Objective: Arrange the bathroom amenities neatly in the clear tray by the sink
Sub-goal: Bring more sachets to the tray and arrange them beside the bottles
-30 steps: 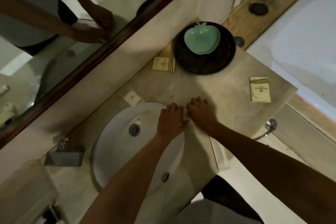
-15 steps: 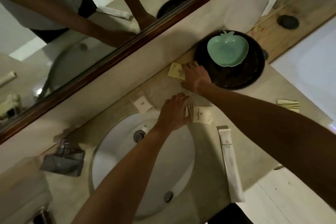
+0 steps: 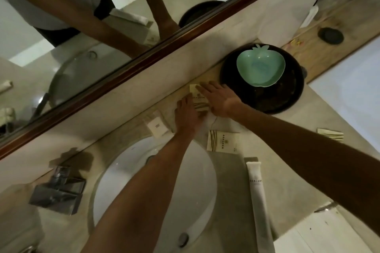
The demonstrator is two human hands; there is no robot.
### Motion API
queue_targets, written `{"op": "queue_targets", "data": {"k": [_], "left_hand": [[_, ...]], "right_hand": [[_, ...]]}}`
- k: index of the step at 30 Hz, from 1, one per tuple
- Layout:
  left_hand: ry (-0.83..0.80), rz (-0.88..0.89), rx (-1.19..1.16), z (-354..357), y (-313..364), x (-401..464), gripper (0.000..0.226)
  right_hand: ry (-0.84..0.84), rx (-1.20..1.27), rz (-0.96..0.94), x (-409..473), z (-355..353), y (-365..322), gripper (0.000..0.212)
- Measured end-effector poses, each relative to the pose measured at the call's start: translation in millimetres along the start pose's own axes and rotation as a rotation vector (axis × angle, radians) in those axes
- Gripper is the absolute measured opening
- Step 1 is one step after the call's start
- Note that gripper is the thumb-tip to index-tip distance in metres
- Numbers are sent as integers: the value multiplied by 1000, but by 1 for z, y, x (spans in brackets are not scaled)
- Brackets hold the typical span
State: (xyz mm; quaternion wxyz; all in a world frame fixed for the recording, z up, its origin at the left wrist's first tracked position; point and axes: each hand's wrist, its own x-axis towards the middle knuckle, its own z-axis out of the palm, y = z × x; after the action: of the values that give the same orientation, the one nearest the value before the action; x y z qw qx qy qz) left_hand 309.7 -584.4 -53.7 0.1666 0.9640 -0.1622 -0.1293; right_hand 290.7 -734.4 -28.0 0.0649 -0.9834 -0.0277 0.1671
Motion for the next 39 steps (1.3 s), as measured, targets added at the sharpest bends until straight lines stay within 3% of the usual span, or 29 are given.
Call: {"op": "queue_targets", "data": {"k": [4, 9, 12, 14, 17, 21, 29, 35, 37, 39], "left_hand": [[35, 164, 11, -6, -2, 13, 62], [-150, 370, 199, -11, -15, 15, 89], [-114, 386, 260, -9, -14, 13, 101], [-62, 374, 278, -8, -10, 12, 95], [-91, 364, 231, -7, -5, 17, 75], [-181, 358, 111, -10, -3, 14, 72], [-234, 640, 65, -19, 4, -40, 72], [-296, 681, 218, 6, -9, -58, 96], [-257, 676, 220, 4, -14, -66, 104], [-149, 609, 190, -7, -21, -72, 98]], "right_hand": [[-47, -266, -134, 17, -9, 7, 81], [-9, -363, -164, 7, -11, 25, 99], [19, -430, -211, 5, -6, 34, 96], [28, -455, -235, 4, -6, 33, 89], [18, -378, -212, 2, -6, 33, 92], [-10, -285, -181, -6, -10, 26, 82], [66, -165, -54, -102, -2, 0, 58], [-26, -140, -10, -126, 28, -12, 80], [-10, -141, 32, -130, 30, -14, 88], [15, -128, 85, -134, 29, -18, 94]]}}
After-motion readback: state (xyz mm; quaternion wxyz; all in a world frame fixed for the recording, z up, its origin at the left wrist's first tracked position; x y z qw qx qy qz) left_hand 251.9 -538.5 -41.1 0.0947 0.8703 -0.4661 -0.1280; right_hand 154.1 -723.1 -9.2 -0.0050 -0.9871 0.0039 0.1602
